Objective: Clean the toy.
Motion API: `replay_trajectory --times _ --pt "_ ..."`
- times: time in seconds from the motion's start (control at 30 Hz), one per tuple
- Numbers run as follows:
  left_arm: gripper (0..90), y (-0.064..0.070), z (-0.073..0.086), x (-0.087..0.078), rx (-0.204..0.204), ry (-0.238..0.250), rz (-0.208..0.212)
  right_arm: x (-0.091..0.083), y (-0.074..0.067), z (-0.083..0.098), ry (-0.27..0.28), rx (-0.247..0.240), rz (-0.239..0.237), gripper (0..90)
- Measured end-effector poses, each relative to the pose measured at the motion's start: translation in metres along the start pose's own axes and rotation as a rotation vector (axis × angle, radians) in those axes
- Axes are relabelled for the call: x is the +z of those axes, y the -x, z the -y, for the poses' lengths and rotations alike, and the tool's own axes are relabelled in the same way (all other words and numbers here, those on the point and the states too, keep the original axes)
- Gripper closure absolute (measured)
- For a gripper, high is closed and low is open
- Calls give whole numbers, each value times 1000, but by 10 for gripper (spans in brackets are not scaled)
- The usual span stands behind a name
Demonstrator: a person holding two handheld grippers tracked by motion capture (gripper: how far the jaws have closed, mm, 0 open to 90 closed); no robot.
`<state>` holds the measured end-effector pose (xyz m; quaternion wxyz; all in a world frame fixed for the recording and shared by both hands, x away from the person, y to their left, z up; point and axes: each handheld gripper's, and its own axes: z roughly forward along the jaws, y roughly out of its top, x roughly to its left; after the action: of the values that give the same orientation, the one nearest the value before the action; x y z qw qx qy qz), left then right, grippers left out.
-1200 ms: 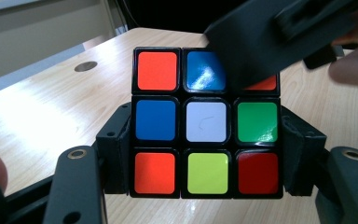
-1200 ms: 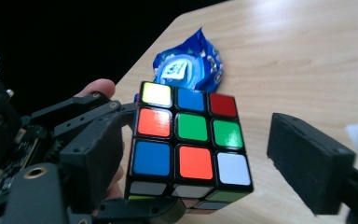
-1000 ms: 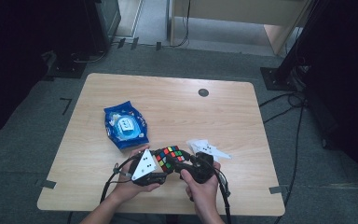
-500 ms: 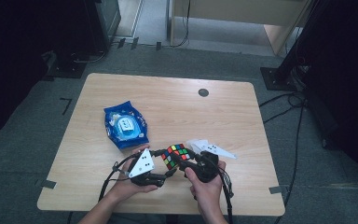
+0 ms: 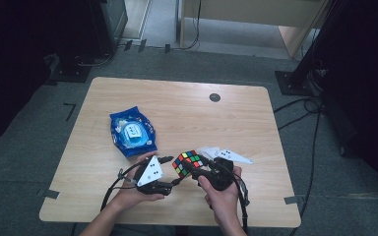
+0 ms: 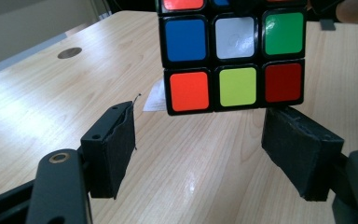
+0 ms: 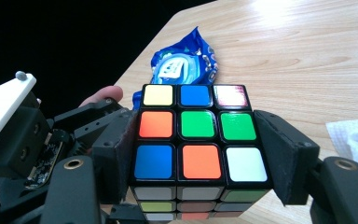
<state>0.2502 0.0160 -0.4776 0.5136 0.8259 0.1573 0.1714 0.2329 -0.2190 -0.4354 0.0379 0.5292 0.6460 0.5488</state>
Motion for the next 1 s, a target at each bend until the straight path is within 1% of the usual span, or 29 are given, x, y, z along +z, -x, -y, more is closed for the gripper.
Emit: replay_trajectory --times 0.13,0.27,0.37,0.43,0.57,0.7,1.0 --pt "261 4 -1 1 17 -2 9 1 0 0 -6 -4 -9 348" --pt "259 10 -3 2 42 9 16 3 0 1 -13 -1 -14 347" --pt "251 13 -5 3 49 10 22 4 -1 2 -18 0 -12 347" --pt "240 14 -5 3 54 10 24 5 -2 3 -24 -10 -7 346" --pt "220 16 -6 5 54 15 23 7 -3 4 -38 -18 -5 346" --pt "205 16 -6 5 55 15 20 8 -4 5 -44 -14 0 346" --pt "202 15 -7 4 45 19 17 8 -5 5 -49 -17 5 346"
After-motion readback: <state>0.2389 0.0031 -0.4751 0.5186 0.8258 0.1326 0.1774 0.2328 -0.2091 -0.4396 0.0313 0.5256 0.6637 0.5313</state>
